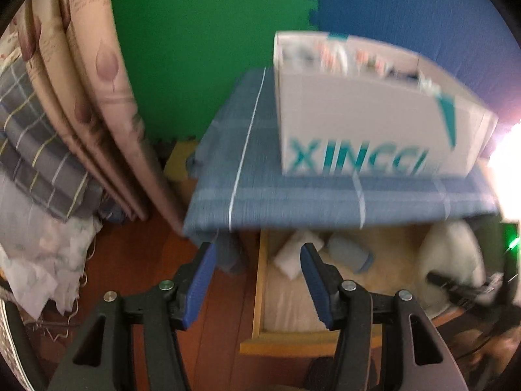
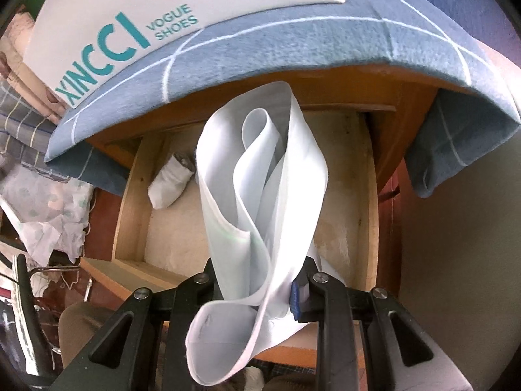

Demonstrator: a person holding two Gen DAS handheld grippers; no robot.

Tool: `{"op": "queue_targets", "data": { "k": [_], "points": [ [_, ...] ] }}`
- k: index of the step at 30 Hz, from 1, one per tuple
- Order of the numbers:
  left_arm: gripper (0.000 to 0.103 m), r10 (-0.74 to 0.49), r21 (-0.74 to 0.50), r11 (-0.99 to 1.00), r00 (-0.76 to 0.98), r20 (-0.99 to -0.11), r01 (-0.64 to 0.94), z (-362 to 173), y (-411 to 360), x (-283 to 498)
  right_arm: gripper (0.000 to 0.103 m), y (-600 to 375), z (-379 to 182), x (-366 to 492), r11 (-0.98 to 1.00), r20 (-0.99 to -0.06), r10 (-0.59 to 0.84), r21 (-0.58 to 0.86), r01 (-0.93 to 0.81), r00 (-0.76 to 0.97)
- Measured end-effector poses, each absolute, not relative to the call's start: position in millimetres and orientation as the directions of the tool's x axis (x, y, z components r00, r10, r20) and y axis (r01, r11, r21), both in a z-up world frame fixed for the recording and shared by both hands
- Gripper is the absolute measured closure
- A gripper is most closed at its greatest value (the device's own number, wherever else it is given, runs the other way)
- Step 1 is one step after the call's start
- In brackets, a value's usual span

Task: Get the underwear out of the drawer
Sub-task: 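Lift the white bra out of the drawer with the right tool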

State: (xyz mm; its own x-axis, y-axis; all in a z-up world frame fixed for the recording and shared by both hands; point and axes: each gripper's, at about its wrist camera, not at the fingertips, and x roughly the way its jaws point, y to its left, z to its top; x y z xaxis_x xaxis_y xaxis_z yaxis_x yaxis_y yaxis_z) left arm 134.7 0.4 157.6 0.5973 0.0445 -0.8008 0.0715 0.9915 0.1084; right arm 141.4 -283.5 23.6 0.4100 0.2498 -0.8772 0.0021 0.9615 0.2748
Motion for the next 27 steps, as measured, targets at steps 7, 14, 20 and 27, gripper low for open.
{"op": "queue_targets", "data": {
  "k": [7,14,20,27],
  "points": [
    [0.047,0.045,0.086,0.995,0.549,-0.835,0.049,95.5,2.7,116.7,0.078,-280.4,41.4,125.8,0.966,-0.865,0.243,0.259,-0.024,0.439],
    [0.047,0.059,0.075,0.997,0.506,-0.86,0.01,63.1,8.1,114.2,0.078,-282.2,71.6,112.1,0.96,-0.843,0.268,0.273,-0.058,0.467],
    [0.047,0.039,0.046,0.999,0.48,-0.876,0.002,51.9,10.7,113.9,0.078,-282.5,97.6,93.4,0.952,-0.818,0.299,0.289,-0.099,0.492],
    [0.047,0.025,0.029,1.0,0.489,-0.872,0.002,49.6,11.1,112.0,0.078,-277.9,125.1,81.1,0.943,-0.798,0.329,0.307,-0.128,0.505]
  ]
}}
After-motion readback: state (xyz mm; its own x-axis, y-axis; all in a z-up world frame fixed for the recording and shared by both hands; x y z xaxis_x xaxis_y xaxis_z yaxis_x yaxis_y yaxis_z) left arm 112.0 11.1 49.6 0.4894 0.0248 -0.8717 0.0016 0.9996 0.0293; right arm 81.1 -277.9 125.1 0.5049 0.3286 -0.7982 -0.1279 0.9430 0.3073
